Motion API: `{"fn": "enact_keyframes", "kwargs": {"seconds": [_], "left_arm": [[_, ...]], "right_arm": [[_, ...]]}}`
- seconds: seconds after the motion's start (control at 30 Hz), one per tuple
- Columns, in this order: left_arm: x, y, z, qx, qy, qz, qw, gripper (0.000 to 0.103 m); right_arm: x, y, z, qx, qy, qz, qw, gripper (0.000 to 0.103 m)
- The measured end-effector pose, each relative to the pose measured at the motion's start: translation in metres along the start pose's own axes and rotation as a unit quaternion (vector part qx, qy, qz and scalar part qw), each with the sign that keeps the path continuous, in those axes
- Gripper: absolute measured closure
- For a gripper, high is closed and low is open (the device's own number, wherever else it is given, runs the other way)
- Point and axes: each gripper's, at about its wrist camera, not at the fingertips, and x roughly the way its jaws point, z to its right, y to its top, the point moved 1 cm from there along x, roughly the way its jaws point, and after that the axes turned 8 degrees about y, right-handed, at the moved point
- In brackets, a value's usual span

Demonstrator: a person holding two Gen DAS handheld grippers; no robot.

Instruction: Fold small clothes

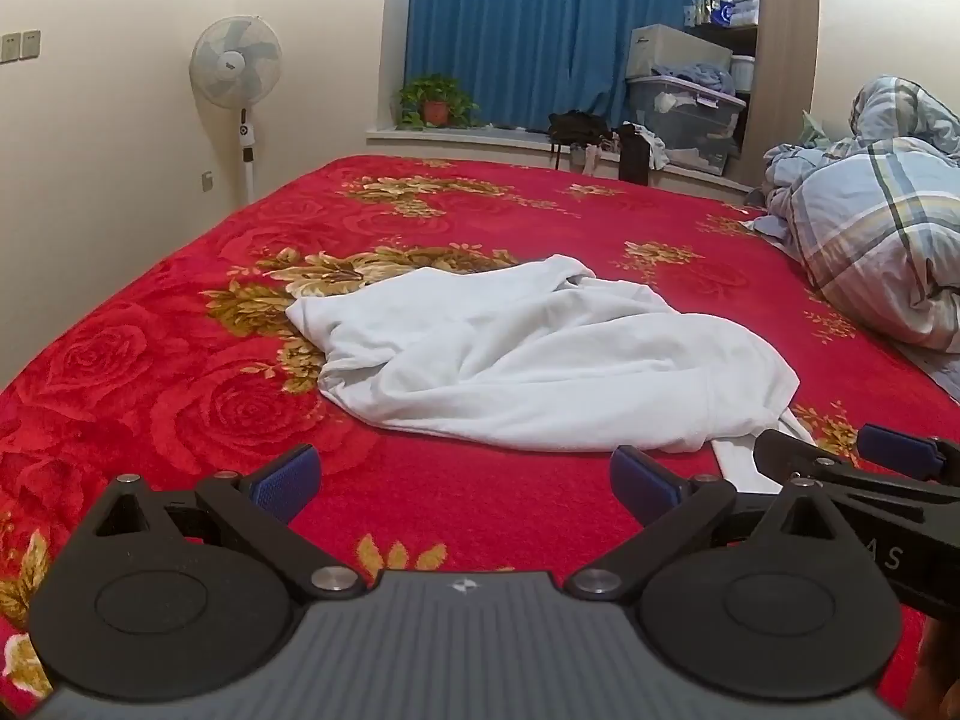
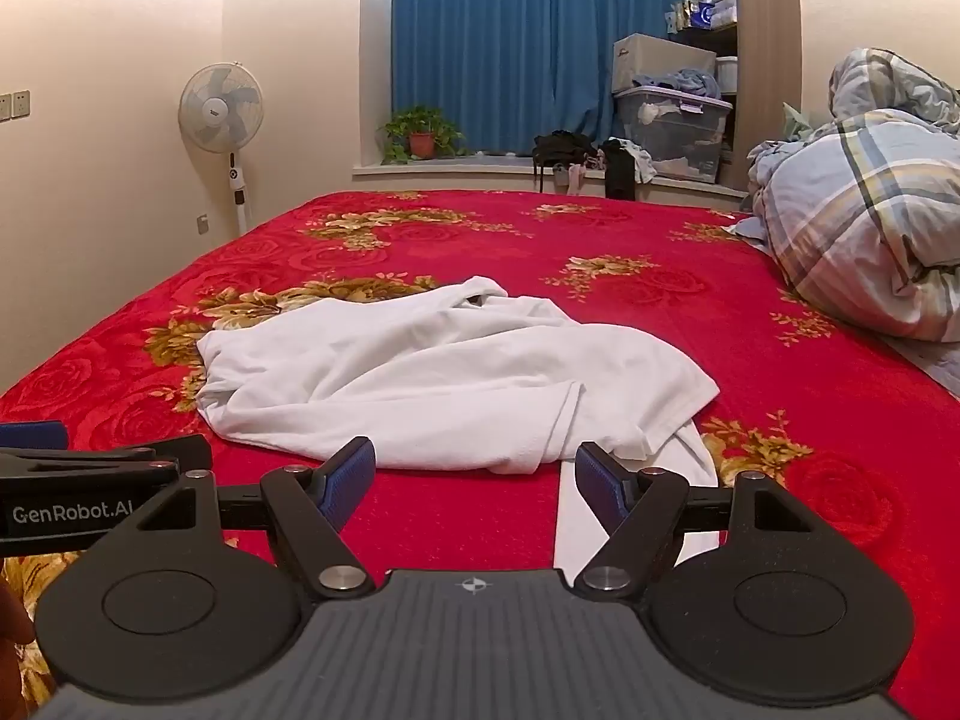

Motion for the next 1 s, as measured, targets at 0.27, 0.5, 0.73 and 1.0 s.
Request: {"fn": "enact_keyframes", "kwargs": {"seconds": [0.27,0.5,0.73,1.0], "left_arm": [[-0.0003,0.0001,-0.0001,0.000,0.000,0.000,1.0000,0.001],[-0.0001,0.0003,-0.0006,0.000,0.000,0.000,1.0000,0.001],[-0.0001,0.0004,-0.0006,0.000,0.000,0.000,1.0000,0.001],[0.0004,0.0001,-0.0015,0.000,0.000,-0.001,1.0000,0.001]], "right_arm": [[-0.0001,-0.0008,0.0005,0.000,0.000,0.000,1.000,0.028],[0.0012,-0.0015,-0.0010,0.001,0.000,-0.001,1.000,0.028],[0.0004,-0.0014,0.0009,0.000,0.000,-0.001,1.000,0.029],[-0.0002,-0.0011,0.0004,0.000,0.001,-0.001,1.000,0.029]]}}
